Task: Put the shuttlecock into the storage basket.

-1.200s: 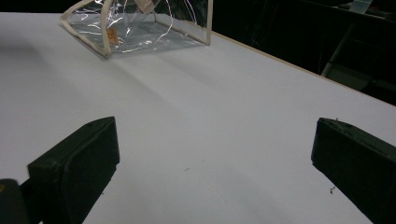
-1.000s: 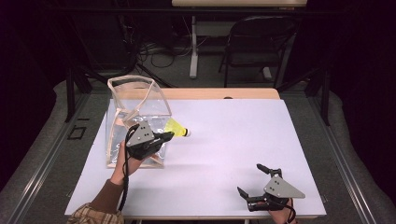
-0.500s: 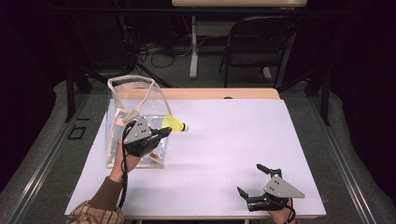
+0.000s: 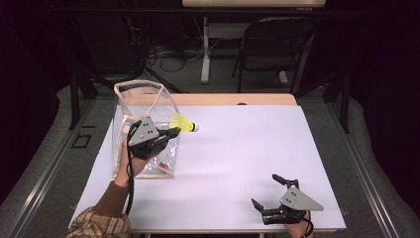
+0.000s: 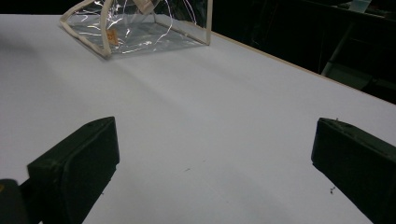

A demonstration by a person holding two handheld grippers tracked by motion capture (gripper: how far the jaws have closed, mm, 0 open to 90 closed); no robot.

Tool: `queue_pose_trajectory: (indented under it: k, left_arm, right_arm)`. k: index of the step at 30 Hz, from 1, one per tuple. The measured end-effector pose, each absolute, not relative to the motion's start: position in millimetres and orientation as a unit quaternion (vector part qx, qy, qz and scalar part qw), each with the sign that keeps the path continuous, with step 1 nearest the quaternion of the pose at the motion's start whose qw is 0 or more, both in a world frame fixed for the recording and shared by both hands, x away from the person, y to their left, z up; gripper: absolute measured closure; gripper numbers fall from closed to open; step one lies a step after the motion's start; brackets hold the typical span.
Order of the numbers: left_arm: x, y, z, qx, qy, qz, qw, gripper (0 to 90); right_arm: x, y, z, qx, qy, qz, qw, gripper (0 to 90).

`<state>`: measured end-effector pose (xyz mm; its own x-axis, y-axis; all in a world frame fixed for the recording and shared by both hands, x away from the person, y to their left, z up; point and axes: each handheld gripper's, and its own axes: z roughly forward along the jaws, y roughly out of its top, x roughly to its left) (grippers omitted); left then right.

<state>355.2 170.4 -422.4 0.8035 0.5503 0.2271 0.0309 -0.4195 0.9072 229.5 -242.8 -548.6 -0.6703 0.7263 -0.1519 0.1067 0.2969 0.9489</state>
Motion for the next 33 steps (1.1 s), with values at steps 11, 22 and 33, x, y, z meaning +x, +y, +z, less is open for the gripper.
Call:
queue_pose_trajectory:
  k: [11,22,33]
  left_arm:
    - [361,175,-416,0.799,0.187,0.263,0.508,89.8]
    - [367,179,-407,0.795,0.192,0.271,0.508,89.9]
    - [372,182,-396,0.792,0.192,0.282,0.506,90.0]
  right_arm:
    - [229,-243,-548,0.277,0.749,0.524,0.296,0.5]
    - [230,-243,-549,0.278,0.749,0.523,0.296,0.5]
    - [230,-243,-549,0.277,0.749,0.523,0.297,0.5]
